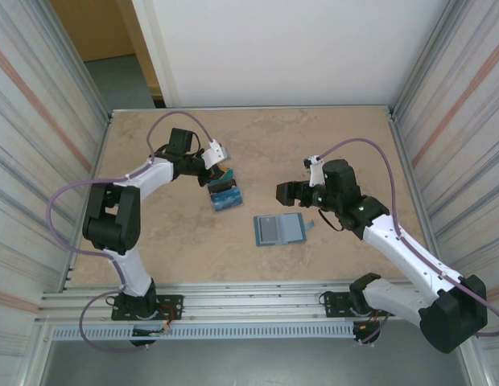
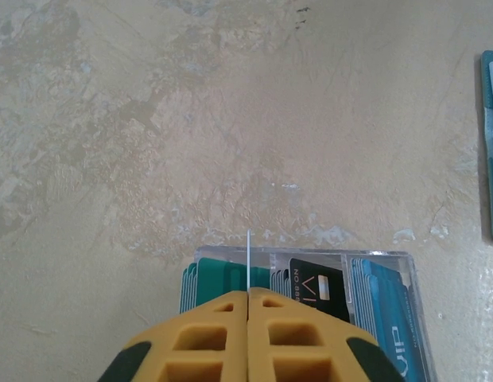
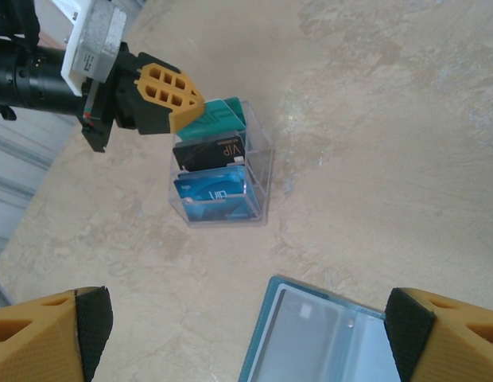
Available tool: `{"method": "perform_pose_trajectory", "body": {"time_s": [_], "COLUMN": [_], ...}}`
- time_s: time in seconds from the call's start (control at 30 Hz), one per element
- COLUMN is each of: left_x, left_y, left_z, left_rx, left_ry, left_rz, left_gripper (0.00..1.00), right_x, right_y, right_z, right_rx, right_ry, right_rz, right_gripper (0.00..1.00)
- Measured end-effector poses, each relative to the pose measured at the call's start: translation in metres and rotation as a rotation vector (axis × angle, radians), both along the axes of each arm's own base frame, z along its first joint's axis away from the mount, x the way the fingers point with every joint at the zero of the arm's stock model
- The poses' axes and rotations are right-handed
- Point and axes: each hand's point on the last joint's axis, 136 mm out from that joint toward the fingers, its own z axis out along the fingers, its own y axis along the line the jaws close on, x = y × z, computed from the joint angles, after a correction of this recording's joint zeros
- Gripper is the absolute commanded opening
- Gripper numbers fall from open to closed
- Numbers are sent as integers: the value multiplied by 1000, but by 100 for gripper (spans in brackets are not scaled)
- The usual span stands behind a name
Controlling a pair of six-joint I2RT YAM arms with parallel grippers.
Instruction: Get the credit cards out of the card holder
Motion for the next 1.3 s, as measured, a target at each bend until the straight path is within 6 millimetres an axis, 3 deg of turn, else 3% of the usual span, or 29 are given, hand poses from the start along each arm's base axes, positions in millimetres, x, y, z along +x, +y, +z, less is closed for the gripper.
{"method": "perform_pose_trajectory", "body": {"time_s": [0.33, 0.47, 0.53, 0.67, 0.87, 1.1, 1.3], "left_x": [-3, -3, -3, -10, -34, -68, -90], "left_y": [2, 3, 3, 5, 14, 23, 48], "left_z": [-4, 3, 15, 53, 103, 110, 113], "left_rx": [14, 9, -7, -63, -154, -181, -254], "left_ry": [17, 12, -3, -75, -169, -182, -157], "left_rz": [2, 12, 25, 63, 174, 389, 618], "left_gripper": [22, 25, 39, 47, 98, 99, 99], "right_x": [1, 1, 2, 3, -10, -34, -50], "right_y": [0, 0, -1, 0, 14, 28, 37], "right_z": [-3, -10, -14, -21, -47, -81, -112], "right_rx": [-4, -17, -36, -82, -226, -418, -522], "right_ry": [8, 33, 53, 88, 167, 261, 336], "right_rz": [0, -5, -17, -34, -18, 31, 71], "right_gripper": [90, 83, 80, 73, 53, 48, 48]}}
